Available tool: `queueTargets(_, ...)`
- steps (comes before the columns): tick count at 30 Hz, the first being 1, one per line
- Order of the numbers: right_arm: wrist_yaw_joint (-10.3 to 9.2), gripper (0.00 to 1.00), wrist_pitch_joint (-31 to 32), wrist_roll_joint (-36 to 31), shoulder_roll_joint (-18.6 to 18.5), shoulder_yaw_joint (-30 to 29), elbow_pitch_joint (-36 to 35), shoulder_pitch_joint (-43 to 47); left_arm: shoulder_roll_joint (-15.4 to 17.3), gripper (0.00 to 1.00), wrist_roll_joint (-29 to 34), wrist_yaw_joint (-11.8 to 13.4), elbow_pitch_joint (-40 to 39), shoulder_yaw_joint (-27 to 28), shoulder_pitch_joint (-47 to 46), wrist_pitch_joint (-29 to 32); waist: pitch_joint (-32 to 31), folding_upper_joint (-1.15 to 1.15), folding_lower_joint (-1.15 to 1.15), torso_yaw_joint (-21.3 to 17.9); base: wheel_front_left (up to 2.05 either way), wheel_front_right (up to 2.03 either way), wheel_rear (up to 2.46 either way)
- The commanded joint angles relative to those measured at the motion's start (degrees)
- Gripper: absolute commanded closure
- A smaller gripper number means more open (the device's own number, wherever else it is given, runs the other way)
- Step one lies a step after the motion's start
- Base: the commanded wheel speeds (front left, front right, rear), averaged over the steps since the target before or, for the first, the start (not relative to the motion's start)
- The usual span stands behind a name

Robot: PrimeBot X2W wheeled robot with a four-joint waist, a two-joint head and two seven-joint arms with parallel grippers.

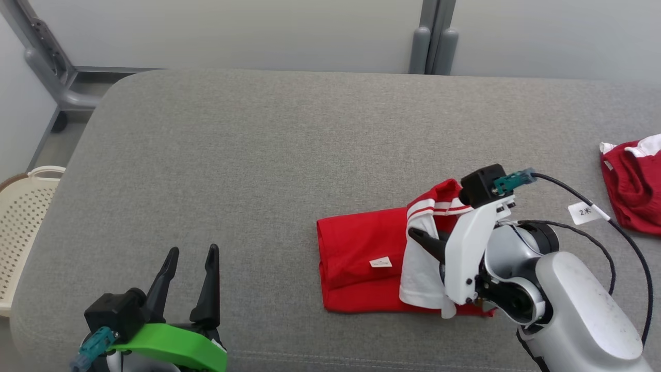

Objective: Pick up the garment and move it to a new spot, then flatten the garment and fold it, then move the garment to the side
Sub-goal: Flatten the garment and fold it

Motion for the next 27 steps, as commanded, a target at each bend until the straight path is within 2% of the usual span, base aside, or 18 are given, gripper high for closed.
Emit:
queueTargets(1,-0.01,1.00,-0.57,-0.76,0.76,0.57,1.53,-1.59,-0.12,0.00,0.25,-0.38,0.02,-0.23,-0.04,0.03,-0.29,0.00,0.00,1.58,0.00,0.00,0.00)
queueTargets(9,-0.01,1.00,-2.24,-3.36,5.28,3.44,13.67,-7.25,-1.61,0.00,0.81,-1.34,0.76,-1.68,-1.92,0.28,0.89,0.00,0.00,5.38,0.00,0.00,0.00)
queueTargets(18,-0.01,1.00,-5.55,-7.35,7.62,5.71,27.43,-13.47,-3.58,0.00,1.28,-2.52,2.49,-2.49,-3.99,0.03,2.53,0.00,0.00,9.10,0.00,0.00,0.00)
queueTargets(19,-0.01,0.85,-6.03,-7.76,7.80,5.78,28.72,-14.16,-3.68,0.00,1.31,-2.65,2.78,-2.53,-4.10,0.00,2.63,0.00,0.00,9.37,0.00,0.00,0.00)
queueTargets(20,-0.01,0.63,-6.31,-8.27,8.04,6.01,30.09,-14.84,-3.87,0.00,1.38,-2.83,3.06,-2.56,-4.17,-0.03,2.70,0.00,0.00,9.61,0.00,0.00,0.00)
queueTargets(21,-0.01,0.36,-6.62,-8.58,8.31,6.06,31.39,-15.49,-4.10,0.00,1.43,-2.93,3.30,-2.64,-4.24,-0.01,2.76,0.00,0.00,9.79,0.00,0.00,0.00)
queueTargets(22,-0.01,0.00,-6.93,-8.87,8.59,6.00,32.50,-16.15,-4.30,0.00,1.43,-3.04,3.49,-2.67,-4.36,-0.03,2.77,0.00,0.00,9.90,0.00,0.00,0.00)
queueTargets(27,-0.01,0.00,-6.53,-9.73,9.52,7.36,36.06,-20.22,-4.82,0.00,1.49,-3.26,4.20,-2.45,-4.35,-0.10,2.46,0.00,0.00,9.52,0.00,0.00,0.00)
